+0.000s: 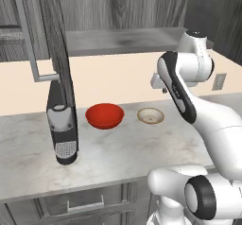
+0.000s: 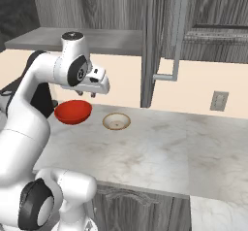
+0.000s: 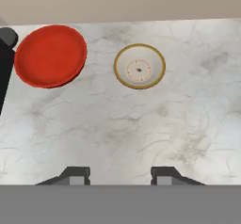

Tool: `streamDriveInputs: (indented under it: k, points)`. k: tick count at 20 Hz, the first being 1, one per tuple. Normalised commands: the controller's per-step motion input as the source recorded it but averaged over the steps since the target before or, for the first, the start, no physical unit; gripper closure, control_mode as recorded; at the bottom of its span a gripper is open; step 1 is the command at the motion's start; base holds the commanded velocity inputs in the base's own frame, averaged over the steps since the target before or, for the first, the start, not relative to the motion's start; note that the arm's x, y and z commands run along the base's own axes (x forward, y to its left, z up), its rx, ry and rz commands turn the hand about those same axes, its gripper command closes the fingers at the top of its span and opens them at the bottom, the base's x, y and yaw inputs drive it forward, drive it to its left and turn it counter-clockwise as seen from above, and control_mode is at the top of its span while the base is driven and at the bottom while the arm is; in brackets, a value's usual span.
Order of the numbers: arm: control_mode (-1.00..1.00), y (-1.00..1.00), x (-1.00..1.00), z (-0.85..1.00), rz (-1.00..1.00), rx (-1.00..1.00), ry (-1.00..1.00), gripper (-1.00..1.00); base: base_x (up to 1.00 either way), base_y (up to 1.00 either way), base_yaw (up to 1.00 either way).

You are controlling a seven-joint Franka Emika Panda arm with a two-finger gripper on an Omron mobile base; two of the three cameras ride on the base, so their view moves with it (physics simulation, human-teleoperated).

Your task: Pick up the bowls on the counter and stack them on top of one another in the open cabinet. Place the smaller bowl on top of the larger bowl.

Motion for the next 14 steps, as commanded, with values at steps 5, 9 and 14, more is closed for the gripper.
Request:
streamDriveInputs:
  k: [5, 9, 14]
  points:
    - [-1.0, -0.14, 0.01, -0.16, -0.05, 0.02, 0.01, -1.0, 0.0, 0.0, 0.0]
    - [-1.0, -0.08, 0.08, -0.69, -0.23, -0.06, 0.0, -1.0, 0.0, 0.0, 0.0]
    - [-1.0, -0.27, 0.06, -0.74, -0.23, -0.03, 0.0, -1.0, 0.0, 0.0, 0.0]
